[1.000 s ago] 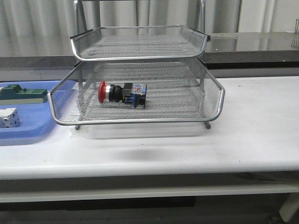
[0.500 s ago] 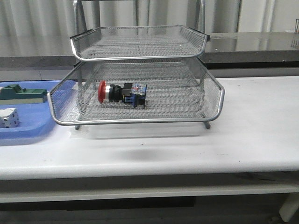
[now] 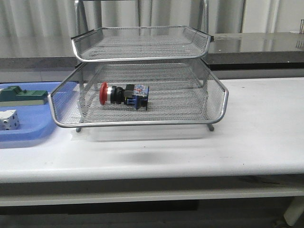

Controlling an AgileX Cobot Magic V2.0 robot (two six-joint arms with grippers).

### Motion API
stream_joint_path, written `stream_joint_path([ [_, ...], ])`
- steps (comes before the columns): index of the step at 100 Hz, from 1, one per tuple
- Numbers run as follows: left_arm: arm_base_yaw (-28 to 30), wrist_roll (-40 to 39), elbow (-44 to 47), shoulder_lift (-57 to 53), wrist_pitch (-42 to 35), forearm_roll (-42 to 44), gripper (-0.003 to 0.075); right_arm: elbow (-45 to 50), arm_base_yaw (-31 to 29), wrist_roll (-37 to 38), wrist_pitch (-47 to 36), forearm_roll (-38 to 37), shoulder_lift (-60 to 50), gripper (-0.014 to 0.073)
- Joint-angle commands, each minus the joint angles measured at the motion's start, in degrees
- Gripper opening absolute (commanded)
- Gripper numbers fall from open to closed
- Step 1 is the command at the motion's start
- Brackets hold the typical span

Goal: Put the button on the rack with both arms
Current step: 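Raise the left gripper away from the rack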

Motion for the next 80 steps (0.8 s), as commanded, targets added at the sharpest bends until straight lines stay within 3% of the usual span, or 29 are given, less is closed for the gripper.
stream_joint_path([
  [1,0.22,-0.65,-1.49,0.44,-4.81,-0.66,-0.0021,-1.38,-0.25,0.03,-3.1,-1.35,-0.04,-0.0068],
  [44,0.22,-0.65,-1.49,0.44,-4.81,-0.66,-0.0021,-1.38,-0.25,0.03,-8.82,-0.91,-0.04,-0.0068],
  [80,0.22,-0.65,-1.49,0.44,-4.81,-0.66,-0.0021,-1.38,-0.25,0.03,-20.72,11.75,8.3,-0.0068],
])
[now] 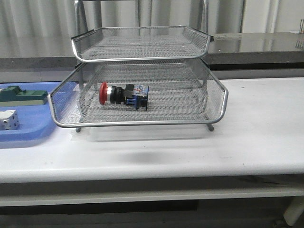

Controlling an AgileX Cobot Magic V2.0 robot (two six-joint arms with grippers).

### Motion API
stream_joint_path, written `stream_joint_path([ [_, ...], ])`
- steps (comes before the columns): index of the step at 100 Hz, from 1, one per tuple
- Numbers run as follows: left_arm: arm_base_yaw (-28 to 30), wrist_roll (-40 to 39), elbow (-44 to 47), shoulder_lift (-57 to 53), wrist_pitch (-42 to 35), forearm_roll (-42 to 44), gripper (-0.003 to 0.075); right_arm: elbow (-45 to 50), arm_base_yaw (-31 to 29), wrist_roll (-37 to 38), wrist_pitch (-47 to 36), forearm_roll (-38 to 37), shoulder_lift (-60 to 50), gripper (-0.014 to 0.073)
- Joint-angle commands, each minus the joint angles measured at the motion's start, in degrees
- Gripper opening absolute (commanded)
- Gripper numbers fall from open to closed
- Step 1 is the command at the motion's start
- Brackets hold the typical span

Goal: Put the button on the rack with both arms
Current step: 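Raise the left gripper away from the rack, then push the middle tier back into the rack with the right gripper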

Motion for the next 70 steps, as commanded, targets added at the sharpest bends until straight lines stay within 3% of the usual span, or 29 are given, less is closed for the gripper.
stream_joint_path([
  [1,0.22,-0.56,-1.52,0.44,-4.81,-0.66,-0.0021,-1.38,-0.25,-0.03,-5.78,3.86,4.15,-0.0068],
  [23,0.22,-0.56,-1.52,0.44,-4.81,-0.66,-0.0021,-1.38,1.6,-2.84,-8.36,10.39,15.54,-0.0068],
  [70,0.22,-0.56,-1.52,0.44,-4.81,-0.66,-0.0021,-1.38,18.86,-3.01,-19.11,15.52,34.24,-0.0067],
])
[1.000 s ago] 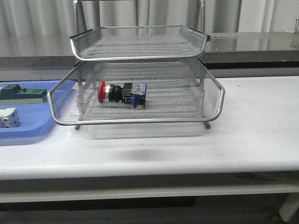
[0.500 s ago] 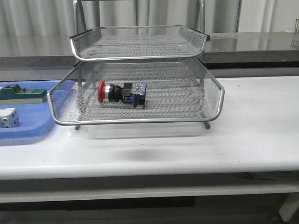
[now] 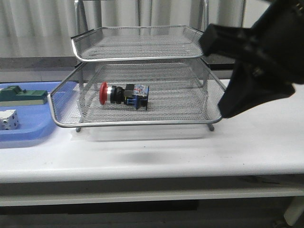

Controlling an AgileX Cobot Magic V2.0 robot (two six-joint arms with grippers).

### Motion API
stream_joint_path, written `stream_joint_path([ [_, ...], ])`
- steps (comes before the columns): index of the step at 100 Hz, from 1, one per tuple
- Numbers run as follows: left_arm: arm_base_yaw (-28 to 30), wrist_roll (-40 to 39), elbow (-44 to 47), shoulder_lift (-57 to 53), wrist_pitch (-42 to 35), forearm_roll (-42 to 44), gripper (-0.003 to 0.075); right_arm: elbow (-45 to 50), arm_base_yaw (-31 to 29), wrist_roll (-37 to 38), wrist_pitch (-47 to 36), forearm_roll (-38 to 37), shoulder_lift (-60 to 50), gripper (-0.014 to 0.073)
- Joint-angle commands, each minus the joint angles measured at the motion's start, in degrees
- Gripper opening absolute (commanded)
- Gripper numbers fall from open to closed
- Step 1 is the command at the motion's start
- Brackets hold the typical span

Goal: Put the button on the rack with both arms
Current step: 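Push the middle tier back into the rack with the right gripper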

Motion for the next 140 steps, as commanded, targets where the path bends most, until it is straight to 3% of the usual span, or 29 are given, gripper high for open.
stream_joint_path([
  [1,0.22,-0.56,-1.52,0.44,-4.81,-0.66,-0.0021,-1.42,2.81,-0.67,-5.98,1.79,1.46,-0.0067],
  [38,0.22,-0.56,-1.52,0.44,-4.81,-0.66,-0.0021,-1.62,9.69,-0.67,-15.7,5.23,10.85,-0.0067],
  [87,0.22,-0.56,-1.52,0.44,-4.81,-0.66,-0.0021,-11.41,9.63,-0.78,-16.2,3.73,20.98,-0.0067],
  [112,0.22,-0.56,-1.52,0.44,-4.81,-0.66,-0.0021,-17.23,9.41,-0.78,-16.14,-0.44,25.7,-0.0067],
  [140,0.22,-0.56,-1.52,0.44,-4.81,-0.66,-0.0021,-22.63,4.41,-0.78,-15.7,-1.71,28.3,-0.0067],
])
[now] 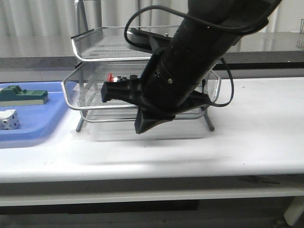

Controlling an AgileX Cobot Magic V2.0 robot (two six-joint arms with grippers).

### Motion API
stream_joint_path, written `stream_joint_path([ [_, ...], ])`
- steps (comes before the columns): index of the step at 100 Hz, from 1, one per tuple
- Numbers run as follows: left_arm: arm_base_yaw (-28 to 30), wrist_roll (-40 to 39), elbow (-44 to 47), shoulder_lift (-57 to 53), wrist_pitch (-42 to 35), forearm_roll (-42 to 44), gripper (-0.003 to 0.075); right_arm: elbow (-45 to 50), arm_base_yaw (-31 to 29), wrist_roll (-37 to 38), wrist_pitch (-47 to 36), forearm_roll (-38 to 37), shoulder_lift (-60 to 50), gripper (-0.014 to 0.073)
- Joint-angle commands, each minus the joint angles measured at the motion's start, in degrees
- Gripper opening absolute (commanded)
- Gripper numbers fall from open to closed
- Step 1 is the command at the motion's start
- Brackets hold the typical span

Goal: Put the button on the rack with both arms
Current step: 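Push the middle tier back into the rack with the right gripper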

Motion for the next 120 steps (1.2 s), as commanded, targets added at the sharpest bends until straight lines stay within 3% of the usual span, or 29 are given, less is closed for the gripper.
stream_joint_path([
  [1,0.22,-0.56,-1.52,0.44,-4.81,-0.66,-0.0021,-3.25,-2.42,-0.56,-2.86,-0.93,-1.8,-0.0067],
  [33,0.22,-0.56,-1.52,0.44,-4.81,-0.66,-0.0021,-6.94,-8.49,-0.56,-2.84,-3.3,-1.02,-0.0067],
  [58,0.22,-0.56,-1.52,0.44,-4.81,-0.66,-0.0021,-7.36,-9.03,-0.56,-2.7,-5.21,-1.02,-0.0067],
  [120,0.22,-0.56,-1.52,0.44,-4.81,-0.66,-0.0021,-5.22,-8.96,-0.56,10.51,-8.97,-11.16,-0.0067],
])
